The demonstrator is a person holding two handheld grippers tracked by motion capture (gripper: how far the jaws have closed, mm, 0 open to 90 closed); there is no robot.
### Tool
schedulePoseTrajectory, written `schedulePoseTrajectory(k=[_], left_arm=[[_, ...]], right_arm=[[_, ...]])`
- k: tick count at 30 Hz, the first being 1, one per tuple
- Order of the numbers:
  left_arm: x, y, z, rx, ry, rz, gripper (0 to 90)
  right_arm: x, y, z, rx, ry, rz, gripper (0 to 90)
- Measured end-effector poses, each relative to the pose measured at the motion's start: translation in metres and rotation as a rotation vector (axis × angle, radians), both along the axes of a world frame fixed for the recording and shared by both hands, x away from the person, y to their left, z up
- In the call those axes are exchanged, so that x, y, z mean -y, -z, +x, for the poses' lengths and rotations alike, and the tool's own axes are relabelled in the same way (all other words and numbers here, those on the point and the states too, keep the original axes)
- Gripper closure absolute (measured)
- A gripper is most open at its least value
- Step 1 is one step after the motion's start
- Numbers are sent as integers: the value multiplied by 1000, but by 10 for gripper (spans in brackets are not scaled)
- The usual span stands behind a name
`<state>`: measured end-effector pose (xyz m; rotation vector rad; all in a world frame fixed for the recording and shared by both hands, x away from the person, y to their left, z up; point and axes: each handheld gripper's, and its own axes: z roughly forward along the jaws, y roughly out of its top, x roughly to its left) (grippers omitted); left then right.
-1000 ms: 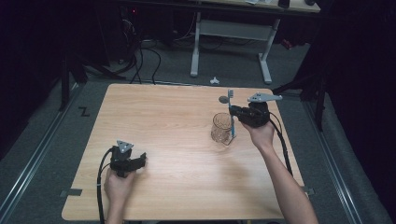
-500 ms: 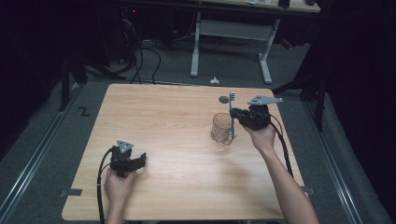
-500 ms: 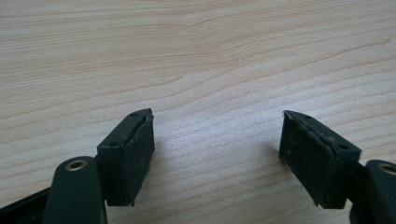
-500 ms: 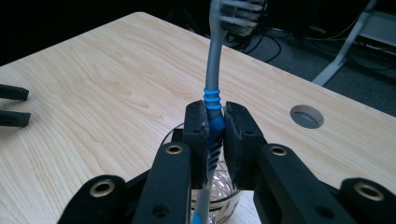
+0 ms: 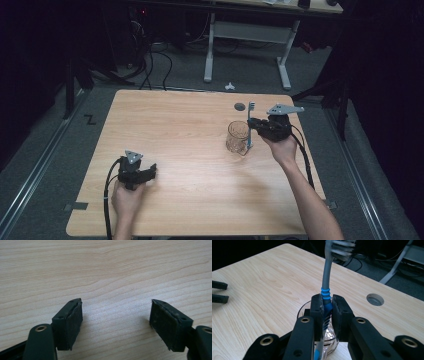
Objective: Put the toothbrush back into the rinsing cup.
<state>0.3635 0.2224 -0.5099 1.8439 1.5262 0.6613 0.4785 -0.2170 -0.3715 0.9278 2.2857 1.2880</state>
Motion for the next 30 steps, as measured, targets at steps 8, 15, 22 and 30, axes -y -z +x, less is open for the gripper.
schedulePoseTrajectory(k=[8, 15, 22, 30], left_arm=[[0, 0, 0, 0, 0, -1, 270], [0, 0, 0, 0, 1, -1, 270], [0, 0, 0, 0, 0, -1, 271], [0, 0, 0, 0, 0, -1, 271]], right_arm=[[-1, 0, -4, 1, -7, -20, 799], [0, 5, -8, 7, -10, -32, 798], [2, 7, -10, 3, -8, -34, 799], [5, 11, -13, 0, -5, -35, 798]])
